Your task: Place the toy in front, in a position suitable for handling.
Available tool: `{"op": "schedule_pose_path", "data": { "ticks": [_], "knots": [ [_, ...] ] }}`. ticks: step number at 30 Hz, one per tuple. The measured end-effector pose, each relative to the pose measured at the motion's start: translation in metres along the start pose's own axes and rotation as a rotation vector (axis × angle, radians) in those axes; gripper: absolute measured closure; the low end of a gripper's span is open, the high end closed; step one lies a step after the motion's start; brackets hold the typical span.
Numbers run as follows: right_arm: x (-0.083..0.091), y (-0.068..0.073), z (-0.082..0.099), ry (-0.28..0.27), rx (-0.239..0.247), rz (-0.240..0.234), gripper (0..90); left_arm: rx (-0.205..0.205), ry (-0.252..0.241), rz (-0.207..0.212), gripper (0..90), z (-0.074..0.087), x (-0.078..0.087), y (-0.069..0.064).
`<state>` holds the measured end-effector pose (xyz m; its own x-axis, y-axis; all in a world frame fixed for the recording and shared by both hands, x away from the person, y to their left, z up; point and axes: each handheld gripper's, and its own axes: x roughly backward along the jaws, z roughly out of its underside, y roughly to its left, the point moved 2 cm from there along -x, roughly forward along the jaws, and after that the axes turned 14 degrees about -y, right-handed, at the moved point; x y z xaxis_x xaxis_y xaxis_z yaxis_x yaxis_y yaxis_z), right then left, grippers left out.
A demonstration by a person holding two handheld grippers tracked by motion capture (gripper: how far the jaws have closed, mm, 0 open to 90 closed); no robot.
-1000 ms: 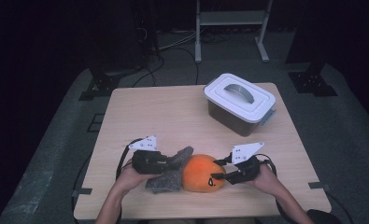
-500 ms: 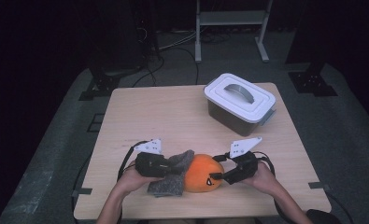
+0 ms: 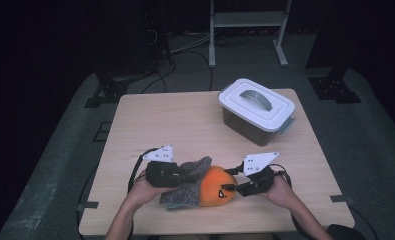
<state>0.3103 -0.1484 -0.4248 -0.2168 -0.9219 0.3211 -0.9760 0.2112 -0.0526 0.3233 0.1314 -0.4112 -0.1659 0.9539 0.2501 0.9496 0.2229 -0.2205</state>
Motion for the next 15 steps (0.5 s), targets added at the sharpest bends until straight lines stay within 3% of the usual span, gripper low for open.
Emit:
{"op": "schedule_pose_path", "data": {
  "ticks": [3,4,8,11,15],
  "knots": [
    [0.004,-0.003,0.002,-0.005,-0.035,-0.001,45.1,0.018,0.006,0.007,77.5,0.004,0.003,0.001],
    [0.006,-0.004,0.002,-0.015,-0.066,-0.002,40.2,0.016,0.010,0.009,77.4,0.004,0.003,0.001],
    [0.007,-0.008,0.005,-0.006,-0.118,0.003,37.3,0.019,0.012,0.010,77.4,0.004,0.003,0.002],
    [0.005,-0.008,0.007,-0.001,-0.135,0.000,47.6,0.006,0.003,0.001,77.4,-0.001,0.003,0.000],
    [0.005,-0.005,0.002,-0.011,-0.094,0.018,54.8,-0.023,-0.044,0.009,77.5,-0.010,0.002,-0.006]
  ]
}}
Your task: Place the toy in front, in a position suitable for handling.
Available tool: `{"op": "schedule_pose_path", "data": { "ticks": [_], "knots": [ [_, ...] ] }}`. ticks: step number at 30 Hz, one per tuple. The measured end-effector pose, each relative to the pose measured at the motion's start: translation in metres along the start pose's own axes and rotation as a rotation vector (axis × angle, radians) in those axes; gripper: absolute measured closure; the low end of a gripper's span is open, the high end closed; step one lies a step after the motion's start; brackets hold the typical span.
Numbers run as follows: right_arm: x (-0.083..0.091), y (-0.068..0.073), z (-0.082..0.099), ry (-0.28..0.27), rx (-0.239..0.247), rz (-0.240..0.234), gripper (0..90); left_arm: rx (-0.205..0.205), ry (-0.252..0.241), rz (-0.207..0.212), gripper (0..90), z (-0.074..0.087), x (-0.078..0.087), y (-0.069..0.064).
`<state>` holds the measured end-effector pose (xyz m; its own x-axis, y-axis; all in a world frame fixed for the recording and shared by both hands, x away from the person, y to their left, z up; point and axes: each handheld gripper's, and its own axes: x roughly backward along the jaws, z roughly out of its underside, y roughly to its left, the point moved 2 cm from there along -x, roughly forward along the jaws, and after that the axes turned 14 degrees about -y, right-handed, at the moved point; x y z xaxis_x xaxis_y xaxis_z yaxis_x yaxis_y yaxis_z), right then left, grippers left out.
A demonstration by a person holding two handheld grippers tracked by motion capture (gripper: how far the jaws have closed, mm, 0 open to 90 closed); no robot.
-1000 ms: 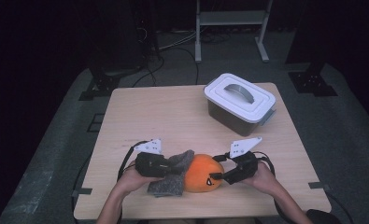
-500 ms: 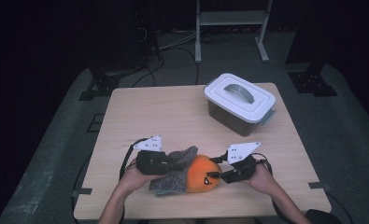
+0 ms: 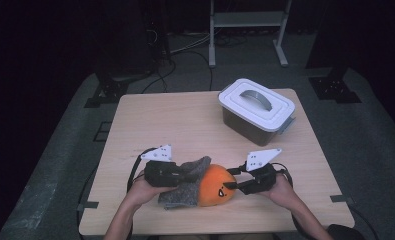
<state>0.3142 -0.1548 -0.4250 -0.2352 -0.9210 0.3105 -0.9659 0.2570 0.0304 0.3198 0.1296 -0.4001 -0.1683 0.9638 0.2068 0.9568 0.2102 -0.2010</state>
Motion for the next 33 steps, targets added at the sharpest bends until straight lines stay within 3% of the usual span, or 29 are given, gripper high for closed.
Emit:
{"op": "schedule_pose_path", "data": {
  "ticks": [1,4,5,8,13,17,22,24,25,26,27,28,30,31,32,33],
  "knots": [
    [0.000,0.003,-0.005,-0.018,0.028,0.001,56.4,-0.017,-0.030,0.008,77.4,-0.005,-0.003,-0.004],
    [-0.003,0.008,-0.010,-0.026,0.059,-0.009,56.8,-0.027,-0.043,0.011,77.4,-0.006,-0.006,-0.005],
    [-0.006,0.011,-0.011,-0.014,0.089,-0.008,57.9,-0.026,-0.034,0.010,77.5,-0.005,-0.008,-0.005],
    [-0.006,0.010,-0.009,-0.004,0.087,-0.001,59.8,-0.017,-0.007,-0.011,77.5,0.001,-0.008,-0.001],
    [-0.002,0.005,-0.007,-0.004,0.058,0.009,61.0,0.007,0.011,-0.025,77.5,0.009,0.000,0.007],
    [0.000,0.001,-0.006,-0.030,-0.006,0.000,42.6,0.012,0.027,-0.029,77.5,0.013,0.002,0.008],
    [0.000,-0.003,0.003,0.003,-0.060,-0.002,37.9,0.026,0.020,-0.018,77.4,0.014,0.002,0.008],
    [-0.003,-0.004,0.007,0.003,-0.088,-0.010,38.6,0.028,0.014,-0.017,77.5,0.014,0.001,0.007],
    [-0.005,-0.006,0.008,0.007,-0.094,-0.003,45.8,0.030,-0.002,-0.008,77.5,0.015,-0.002,0.006],
    [-0.005,-0.006,0.008,0.007,-0.094,-0.003,45.8,0.030,-0.002,-0.008,77.5,0.015,-0.002,0.006],
    [-0.007,-0.006,0.007,0.031,-0.082,0.002,54.2,0.032,-0.008,0.003,77.6,0.014,-0.006,0.004],
    [-0.007,-0.006,0.007,0.031,-0.082,0.002,54.2,0.032,-0.008,0.003,77.6,0.014,-0.006,0.004],
    [-0.006,-0.003,0.002,0.023,-0.025,0.020,60.9,0.022,-0.012,0.010,77.6,0.012,-0.007,0.002],
    [-0.003,-0.001,-0.004,0.002,0.024,0.054,64.3,0.010,-0.012,0.008,77.6,0.010,-0.006,0.000],
    [-0.003,-0.001,-0.004,0.002,0.024,0.054,64.3,0.010,-0.012,0.008,77.6,0.010,-0.006,0.000],
    [0.002,-0.001,-0.011,-0.038,0.043,0.072,65.4,0.011,-0.008,0.005,77.6,0.011,-0.007,0.000]
  ]
}}
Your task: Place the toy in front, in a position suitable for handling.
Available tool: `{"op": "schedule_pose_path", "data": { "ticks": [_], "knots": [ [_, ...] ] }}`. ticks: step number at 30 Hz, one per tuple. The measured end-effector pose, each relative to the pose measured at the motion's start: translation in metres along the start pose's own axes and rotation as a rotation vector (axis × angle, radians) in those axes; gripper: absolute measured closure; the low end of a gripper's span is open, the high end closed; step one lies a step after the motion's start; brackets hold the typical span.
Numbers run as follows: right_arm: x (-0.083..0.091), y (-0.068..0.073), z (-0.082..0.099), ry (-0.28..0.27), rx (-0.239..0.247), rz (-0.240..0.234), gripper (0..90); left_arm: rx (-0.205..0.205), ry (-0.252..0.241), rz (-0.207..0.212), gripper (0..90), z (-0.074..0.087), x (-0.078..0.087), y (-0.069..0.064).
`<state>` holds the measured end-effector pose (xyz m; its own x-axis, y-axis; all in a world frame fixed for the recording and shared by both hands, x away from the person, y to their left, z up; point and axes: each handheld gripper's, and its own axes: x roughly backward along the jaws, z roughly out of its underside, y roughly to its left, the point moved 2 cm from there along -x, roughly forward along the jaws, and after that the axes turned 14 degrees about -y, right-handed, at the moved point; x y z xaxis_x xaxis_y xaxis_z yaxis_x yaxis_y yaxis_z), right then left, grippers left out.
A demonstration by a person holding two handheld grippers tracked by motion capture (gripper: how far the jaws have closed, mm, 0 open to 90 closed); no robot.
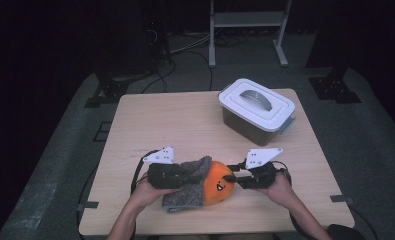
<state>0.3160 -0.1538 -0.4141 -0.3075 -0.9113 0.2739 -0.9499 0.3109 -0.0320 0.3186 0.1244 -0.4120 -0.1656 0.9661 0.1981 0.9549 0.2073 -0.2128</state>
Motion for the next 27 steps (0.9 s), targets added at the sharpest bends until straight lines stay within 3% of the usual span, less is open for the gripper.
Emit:
{"op": "schedule_pose_path", "data": {
  "ticks": [4,8,11,13,15,17,19,20,23,24,25,27],
  "knots": [
    [0.004,0.000,0.000,0.007,0.028,-0.009,65.7,-0.007,0.012,-0.008,77.5,-0.001,-0.002,0.001],
    [0.005,0.003,0.005,-0.004,0.037,-0.037,65.8,-0.013,-0.020,-0.017,77.4,-0.007,-0.001,-0.001],
    [0.006,0.004,0.005,0.014,0.051,-0.059,64.4,-0.007,0.013,-0.001,77.5,-0.002,-0.008,-0.003],
    [0.008,0.002,0.003,0.035,0.021,-0.086,54.8,-0.008,0.022,0.010,77.5,-0.001,-0.010,-0.004],
    [0.010,-0.005,0.002,0.026,-0.058,-0.076,42.8,-0.012,0.044,0.032,77.5,0.000,-0.012,-0.006],
    [0.007,-0.007,0.005,0.021,-0.095,-0.076,42.5,-0.010,0.054,0.040,77.5,-0.001,-0.013,-0.007],
    [0.005,-0.006,0.006,0.019,-0.093,-0.076,45.1,-0.015,0.055,0.034,77.5,-0.002,-0.012,-0.007],
    [0.003,-0.001,0.007,0.017,-0.076,-0.079,52.9,-0.021,0.038,0.024,77.5,-0.006,-0.009,-0.007],
    [0.002,0.004,0.006,0.021,-0.041,-0.093,56.3,-0.027,0.008,0.027,77.5,-0.011,-0.008,-0.009],
    [-0.001,0.012,0.004,0.006,-0.023,-0.134,57.1,-0.047,-0.020,0.036,77.4,-0.019,-0.010,-0.015],
    [-0.001,0.012,0.004,0.006,-0.023,-0.134,57.1,-0.047,-0.020,0.036,77.5,-0.019,-0.010,-0.015],
    [-0.007,0.024,0.001,0.012,0.043,-0.150,58.3,-0.081,-0.003,0.041,77.5,-0.023,-0.015,-0.023]
  ]
}}
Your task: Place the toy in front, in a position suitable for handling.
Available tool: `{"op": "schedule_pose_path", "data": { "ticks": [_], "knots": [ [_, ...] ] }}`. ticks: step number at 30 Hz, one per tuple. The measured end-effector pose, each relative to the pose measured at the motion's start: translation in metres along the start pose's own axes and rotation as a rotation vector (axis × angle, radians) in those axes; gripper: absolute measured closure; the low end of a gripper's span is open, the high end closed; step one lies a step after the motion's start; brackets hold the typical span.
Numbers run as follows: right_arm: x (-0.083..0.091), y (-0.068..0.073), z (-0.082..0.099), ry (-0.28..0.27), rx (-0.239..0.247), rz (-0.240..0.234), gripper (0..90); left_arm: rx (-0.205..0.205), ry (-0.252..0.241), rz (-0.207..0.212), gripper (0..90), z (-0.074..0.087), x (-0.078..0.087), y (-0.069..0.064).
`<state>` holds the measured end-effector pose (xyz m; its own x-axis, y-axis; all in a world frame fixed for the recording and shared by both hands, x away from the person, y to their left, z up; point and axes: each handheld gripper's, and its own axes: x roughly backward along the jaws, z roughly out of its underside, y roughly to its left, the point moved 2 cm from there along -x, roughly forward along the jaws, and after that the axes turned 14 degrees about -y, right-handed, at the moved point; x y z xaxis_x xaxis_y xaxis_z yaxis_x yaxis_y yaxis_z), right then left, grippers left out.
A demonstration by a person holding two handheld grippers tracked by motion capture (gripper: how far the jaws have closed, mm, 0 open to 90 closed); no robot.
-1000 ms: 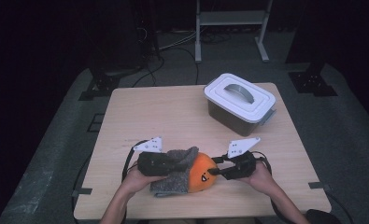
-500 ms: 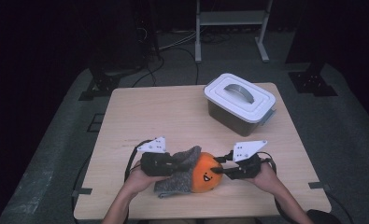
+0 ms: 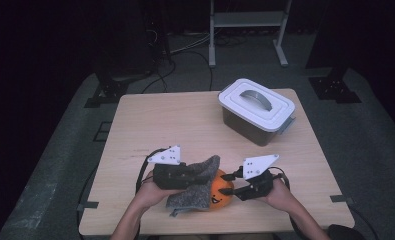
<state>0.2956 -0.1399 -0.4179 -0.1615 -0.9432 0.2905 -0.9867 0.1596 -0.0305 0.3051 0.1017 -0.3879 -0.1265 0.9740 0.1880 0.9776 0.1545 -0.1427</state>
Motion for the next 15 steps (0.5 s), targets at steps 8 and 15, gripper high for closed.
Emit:
{"op": "schedule_pose_path", "data": {
  "ticks": [8,15],
  "knots": [
    [0.012,-0.008,0.004,0.043,0.007,0.016,61.1,0.026,0.038,-0.079,77.5,0.015,0.010,0.014],
    [0.014,-0.015,-0.001,0.048,-0.155,0.036,31.5,0.082,0.014,-0.023,77.6,0.021,0.004,0.014]
  ]
}}
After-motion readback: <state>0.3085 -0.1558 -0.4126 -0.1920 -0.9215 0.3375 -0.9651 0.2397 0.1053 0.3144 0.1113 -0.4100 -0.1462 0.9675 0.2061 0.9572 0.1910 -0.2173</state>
